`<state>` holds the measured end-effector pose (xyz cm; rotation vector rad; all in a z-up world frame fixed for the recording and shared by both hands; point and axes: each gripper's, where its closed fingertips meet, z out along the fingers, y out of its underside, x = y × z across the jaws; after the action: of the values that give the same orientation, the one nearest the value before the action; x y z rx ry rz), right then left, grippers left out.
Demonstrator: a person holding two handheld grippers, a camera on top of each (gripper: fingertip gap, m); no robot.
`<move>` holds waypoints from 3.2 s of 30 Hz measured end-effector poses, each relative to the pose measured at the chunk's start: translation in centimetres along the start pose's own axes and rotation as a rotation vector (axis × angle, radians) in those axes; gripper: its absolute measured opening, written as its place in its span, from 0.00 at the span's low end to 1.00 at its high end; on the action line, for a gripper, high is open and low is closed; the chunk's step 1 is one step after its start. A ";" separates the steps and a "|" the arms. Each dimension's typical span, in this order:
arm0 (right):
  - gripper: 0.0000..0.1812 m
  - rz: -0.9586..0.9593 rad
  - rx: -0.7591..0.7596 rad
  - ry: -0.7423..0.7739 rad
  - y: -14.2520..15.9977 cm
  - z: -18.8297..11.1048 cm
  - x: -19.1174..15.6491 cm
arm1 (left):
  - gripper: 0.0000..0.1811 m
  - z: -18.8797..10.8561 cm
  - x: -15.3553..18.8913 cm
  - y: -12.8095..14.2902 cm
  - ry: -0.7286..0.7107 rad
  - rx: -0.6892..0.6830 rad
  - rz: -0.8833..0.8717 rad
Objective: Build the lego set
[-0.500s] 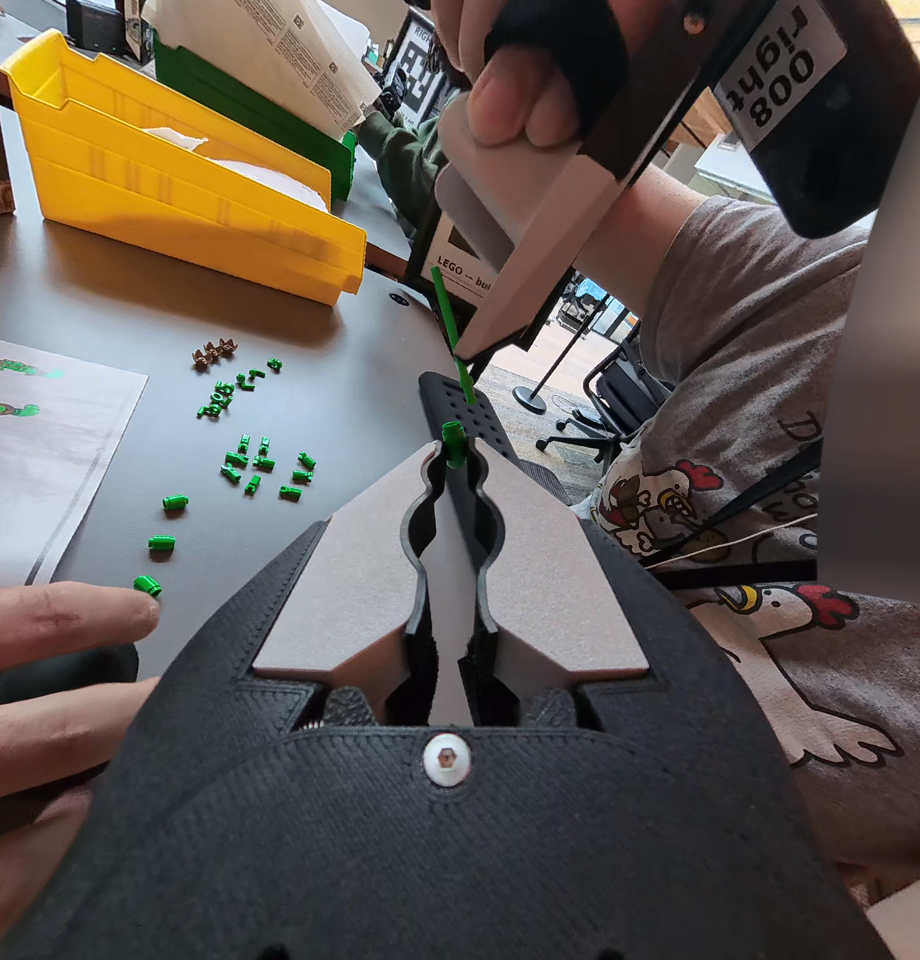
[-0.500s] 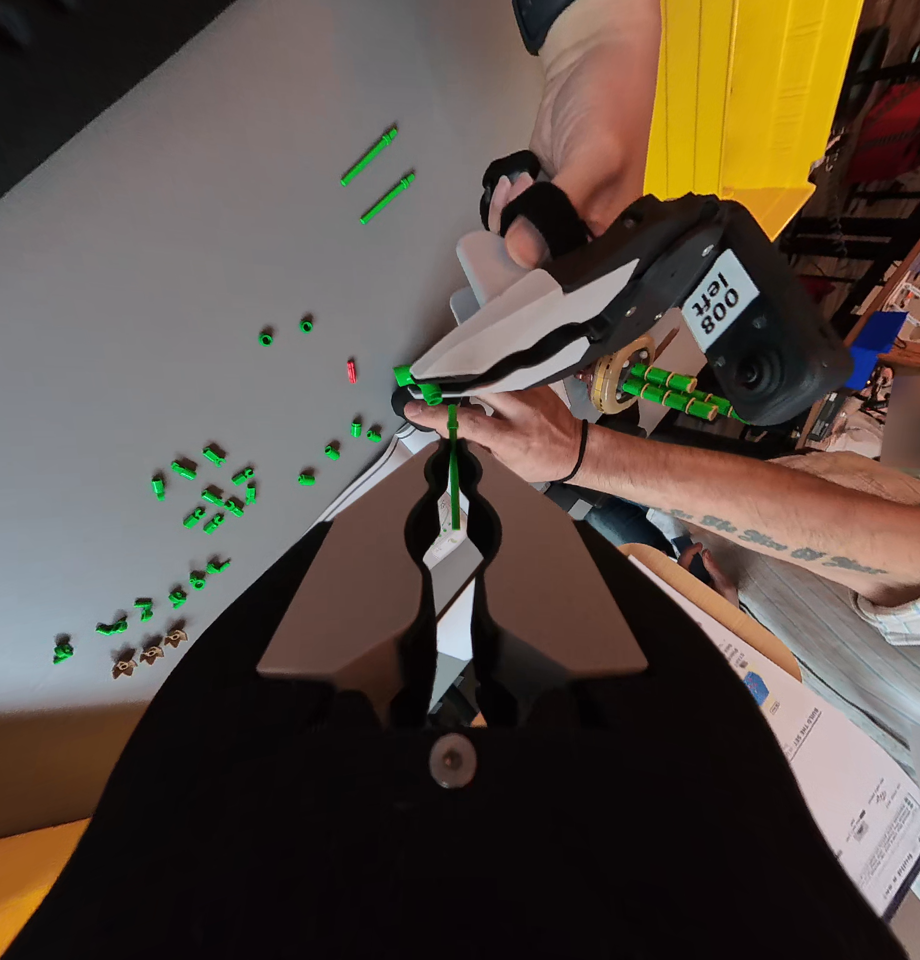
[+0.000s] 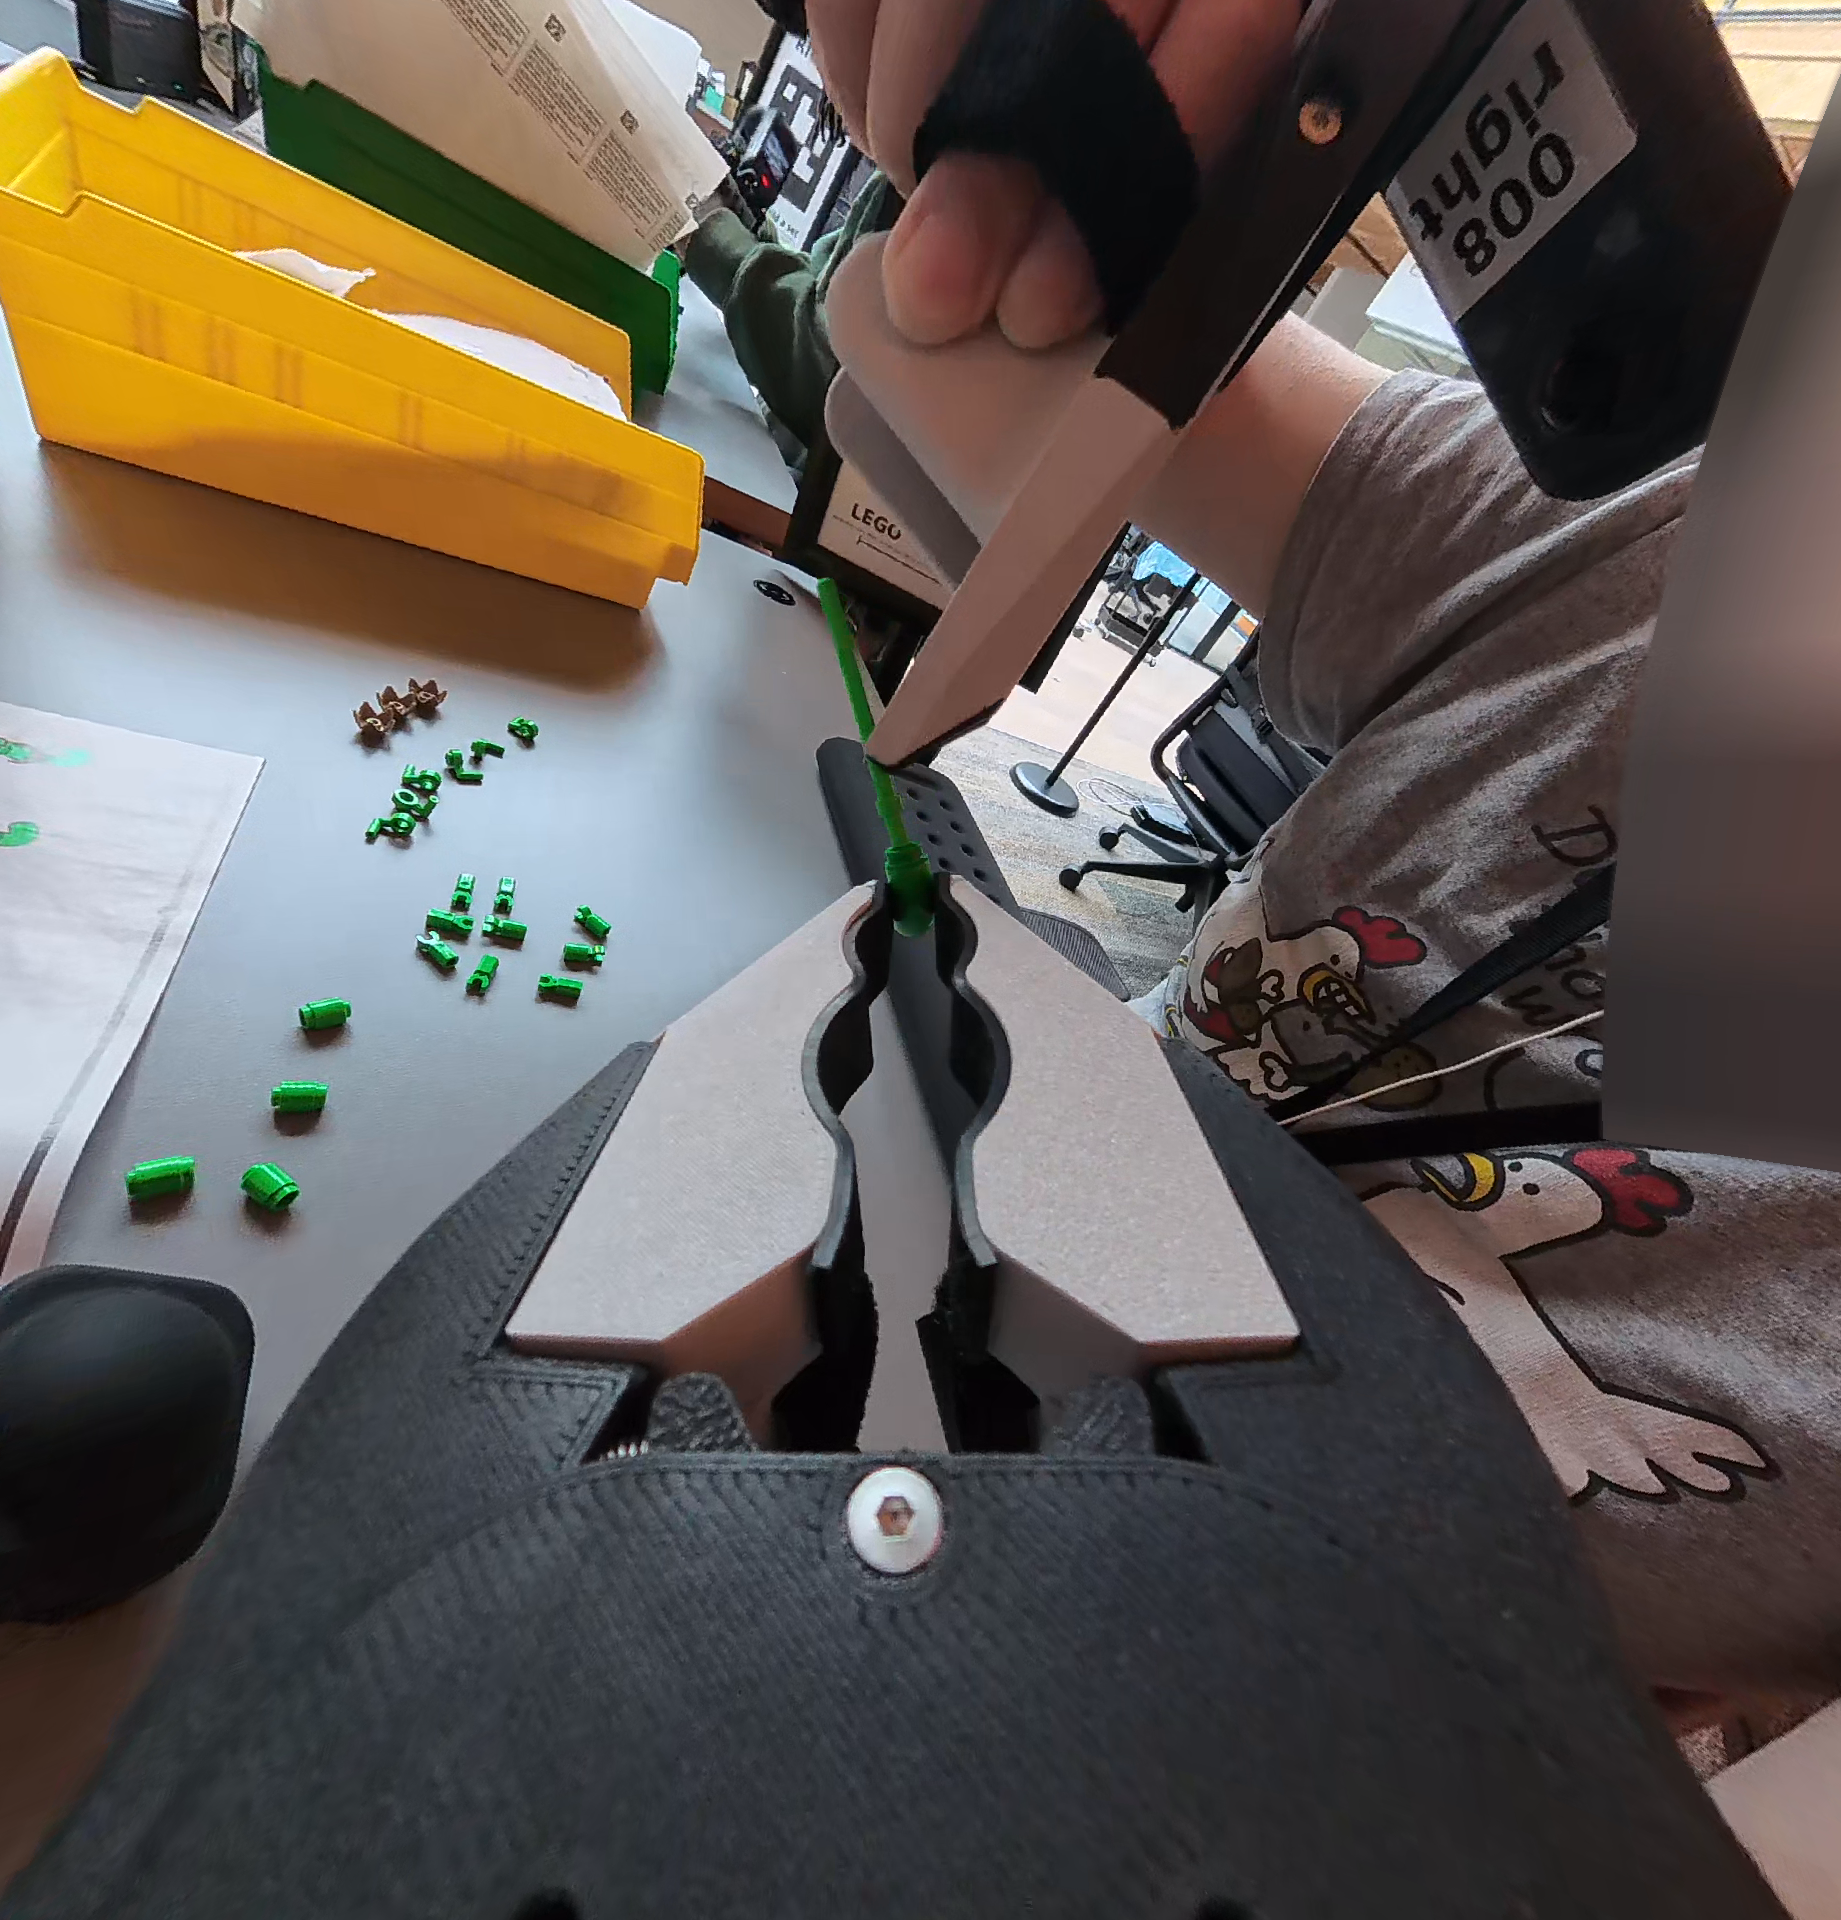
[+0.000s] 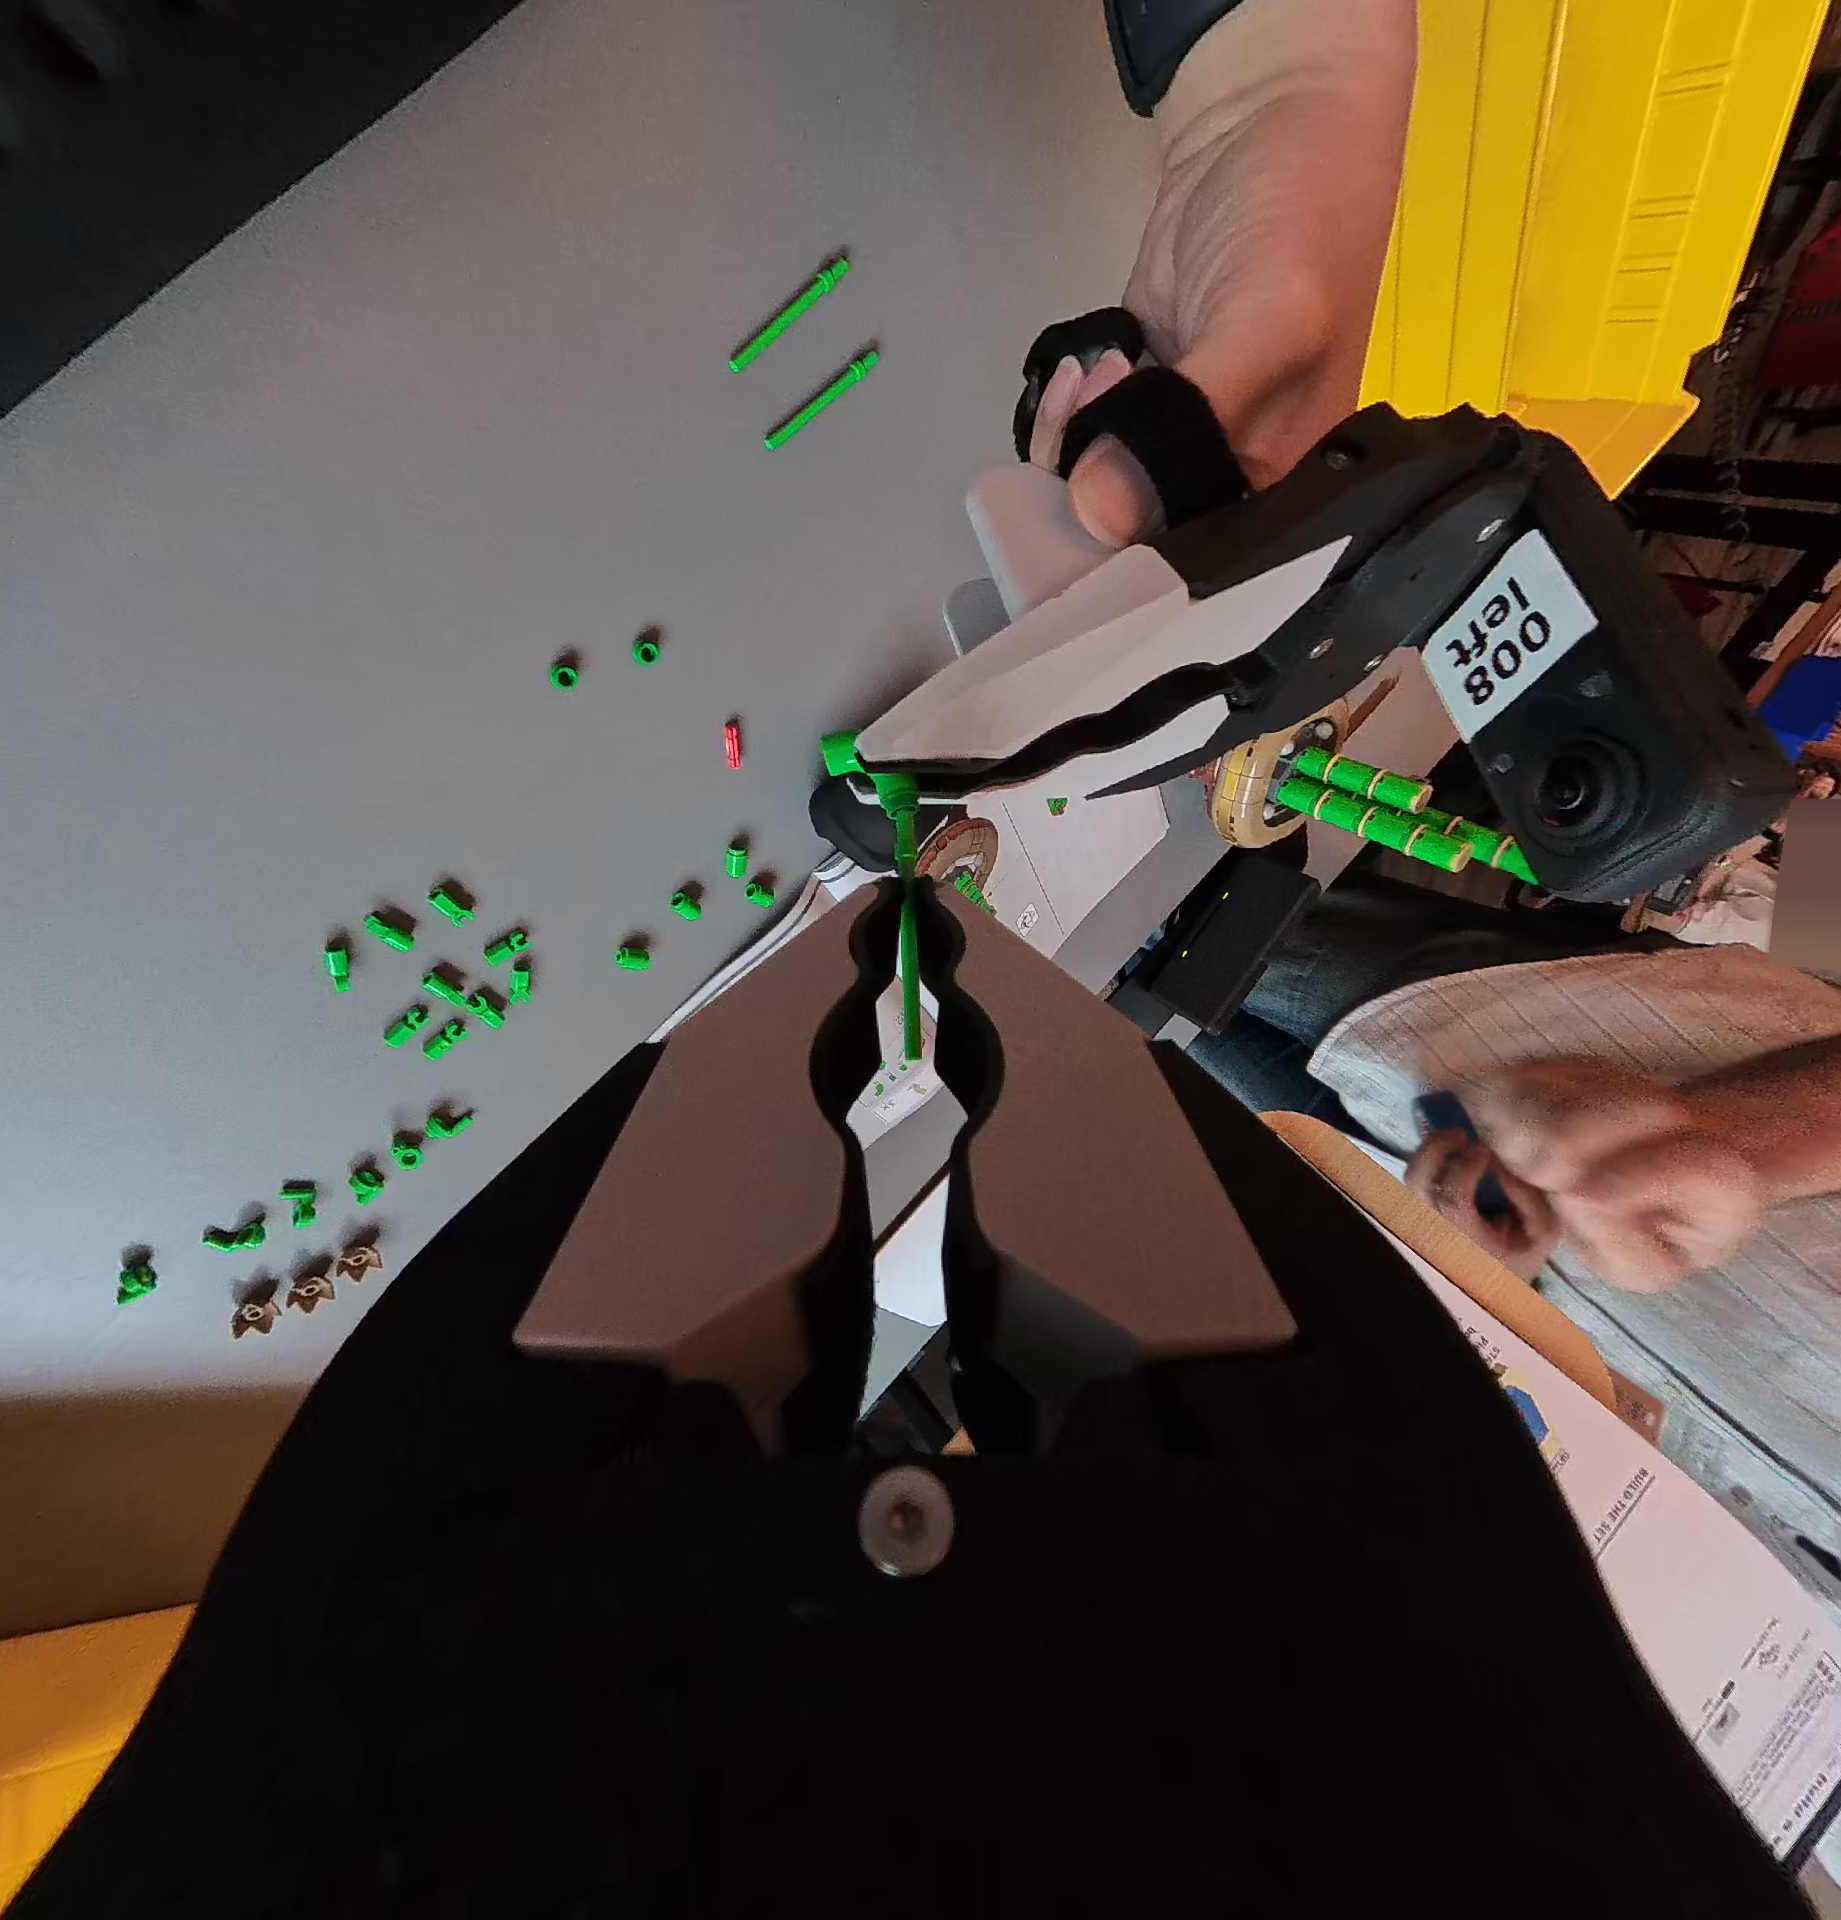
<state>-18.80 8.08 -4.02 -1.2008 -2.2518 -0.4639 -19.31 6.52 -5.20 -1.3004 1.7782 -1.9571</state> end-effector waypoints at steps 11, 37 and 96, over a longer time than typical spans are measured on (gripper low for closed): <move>0.01 -0.021 -0.006 -0.022 -0.3 0.3 -0.3 | 0.03 0.1 0.0 0.3 0.000 -0.018 0.002; 0.01 -0.135 -0.112 -0.018 0.0 0.8 -0.3 | 0.03 0.0 -0.3 0.6 0.002 -0.031 -0.050; 0.01 -0.315 -0.339 0.257 1.0 0.1 2.0 | 0.03 -1.1 -0.6 -1.8 -0.028 0.117 -0.006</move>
<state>-18.89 10.02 -2.89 -0.8734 -2.1955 -1.0940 -19.02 8.15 -3.73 -1.2900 1.6227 -2.0023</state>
